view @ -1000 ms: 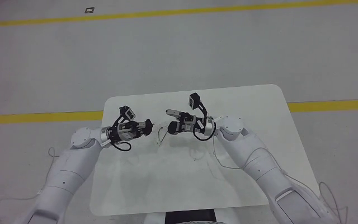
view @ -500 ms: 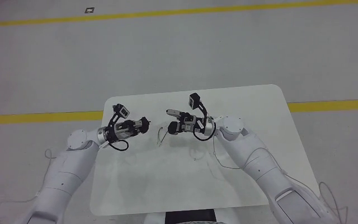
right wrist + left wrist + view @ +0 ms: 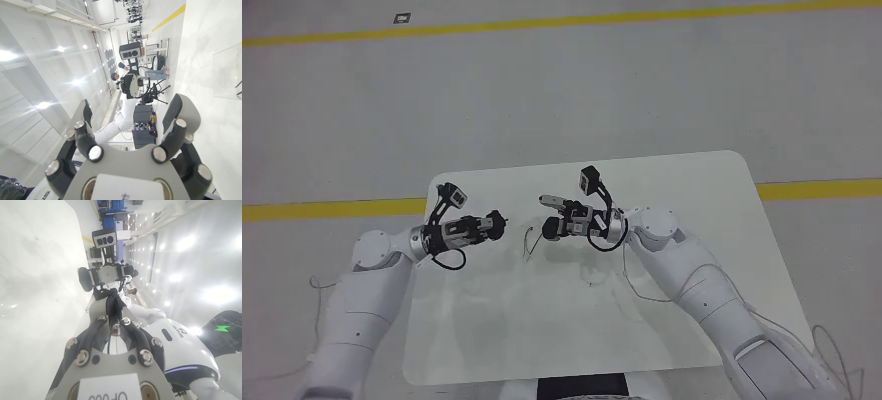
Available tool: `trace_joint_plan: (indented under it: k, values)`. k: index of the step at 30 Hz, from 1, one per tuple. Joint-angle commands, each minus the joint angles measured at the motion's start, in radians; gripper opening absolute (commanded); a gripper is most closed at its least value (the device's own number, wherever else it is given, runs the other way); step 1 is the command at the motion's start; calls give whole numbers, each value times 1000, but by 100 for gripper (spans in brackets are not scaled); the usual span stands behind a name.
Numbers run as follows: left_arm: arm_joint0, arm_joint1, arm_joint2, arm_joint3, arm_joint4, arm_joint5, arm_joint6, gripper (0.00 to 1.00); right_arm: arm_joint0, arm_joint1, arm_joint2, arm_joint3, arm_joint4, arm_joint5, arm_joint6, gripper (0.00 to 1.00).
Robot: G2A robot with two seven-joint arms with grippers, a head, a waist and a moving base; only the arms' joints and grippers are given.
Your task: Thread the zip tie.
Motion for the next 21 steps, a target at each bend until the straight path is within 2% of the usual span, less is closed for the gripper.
trace_joint_plan:
  k: [1,4,11,21]
  values:
    - [6,-12,-18,-11,41,0,0,0,0,0,0,0,0,0,0,100]
    - [13,-28,-36,-18,61,0,0,0,0,0,0,0,0,0,0,100]
    - [13,-50,-72,7,74,0,0,0,0,0,0,0,0,0,0,100]
    - [15,-53,-76,12,67,0,0,0,-4,1,-2,-14,-14,7,-17,100]
